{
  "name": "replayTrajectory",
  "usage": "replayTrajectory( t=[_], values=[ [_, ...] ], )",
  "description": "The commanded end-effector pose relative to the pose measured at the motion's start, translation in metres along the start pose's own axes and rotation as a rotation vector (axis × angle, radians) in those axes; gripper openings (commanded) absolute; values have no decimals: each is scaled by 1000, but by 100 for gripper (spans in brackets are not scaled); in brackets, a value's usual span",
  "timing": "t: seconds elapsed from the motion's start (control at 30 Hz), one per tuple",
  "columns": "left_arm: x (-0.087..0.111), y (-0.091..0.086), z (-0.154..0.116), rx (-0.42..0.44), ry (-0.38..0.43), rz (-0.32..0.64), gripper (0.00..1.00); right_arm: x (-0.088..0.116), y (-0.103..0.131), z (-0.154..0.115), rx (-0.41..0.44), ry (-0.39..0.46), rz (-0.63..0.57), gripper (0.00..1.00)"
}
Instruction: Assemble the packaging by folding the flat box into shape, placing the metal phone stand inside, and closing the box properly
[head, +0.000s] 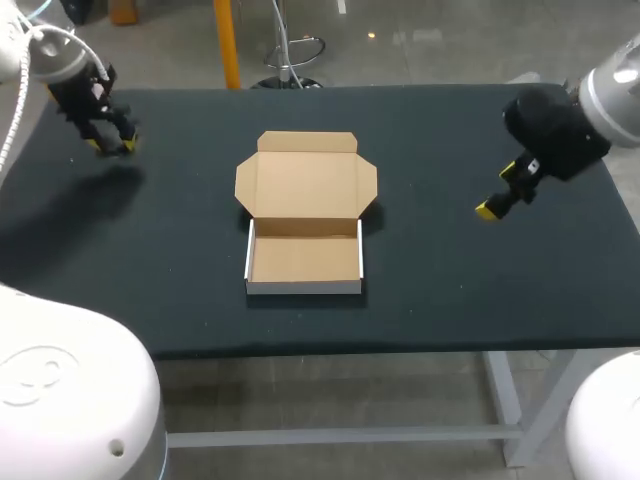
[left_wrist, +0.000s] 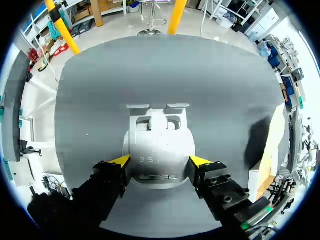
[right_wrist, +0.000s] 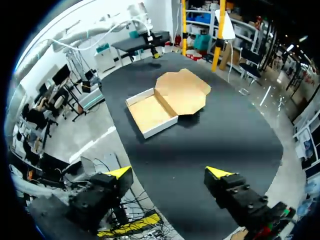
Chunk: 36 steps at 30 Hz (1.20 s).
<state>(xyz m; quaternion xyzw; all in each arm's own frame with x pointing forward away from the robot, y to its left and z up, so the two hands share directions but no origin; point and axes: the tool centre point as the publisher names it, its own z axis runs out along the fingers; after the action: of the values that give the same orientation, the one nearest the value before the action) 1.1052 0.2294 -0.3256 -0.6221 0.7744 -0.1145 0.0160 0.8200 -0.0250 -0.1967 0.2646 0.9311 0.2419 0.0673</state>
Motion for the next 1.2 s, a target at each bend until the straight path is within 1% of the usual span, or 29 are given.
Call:
replayTrajectory(
  t=[0.03, 0.2, 0.3, 0.37, 0.53, 0.6, 0.77, 0.9, 1.03, 1.2],
  values=[
    [20, 23, -17, 213, -21, 36, 0, 3, 9, 5, -9, 14, -107, 100],
    [44, 46, -30, 263, -10, 93, 0, 11, 14, 15, -29, 35, -227, 100],
    [58, 60, -36, 282, 4, 118, 0, 15, 15, 24, -31, 44, -280, 100],
    [68, 66, -37, 291, -1, 138, 0, 17, 16, 31, -29, 46, -301, 100],
    [90, 82, -42, 312, -3, 178, 0, 16, 19, 48, -19, 59, -295, 100],
    [98, 87, -44, 316, -1, 197, 0, 16, 19, 55, -1, 55, -286, 100],
    [110, 95, -47, 322, -1, 212, 0, 16, 16, 69, -10, 59, -254, 100],
    [119, 100, -50, 329, 16, 229, 0, 18, 14, 81, -13, 71, -247, 100],
    [127, 105, -53, 334, 25, 246, 0, 20, 14, 88, -41, 81, -254, 100],
    [137, 108, -55, 340, 36, 256, 0, 21, 12, 94, -45, 85, -251, 100]
  ],
)
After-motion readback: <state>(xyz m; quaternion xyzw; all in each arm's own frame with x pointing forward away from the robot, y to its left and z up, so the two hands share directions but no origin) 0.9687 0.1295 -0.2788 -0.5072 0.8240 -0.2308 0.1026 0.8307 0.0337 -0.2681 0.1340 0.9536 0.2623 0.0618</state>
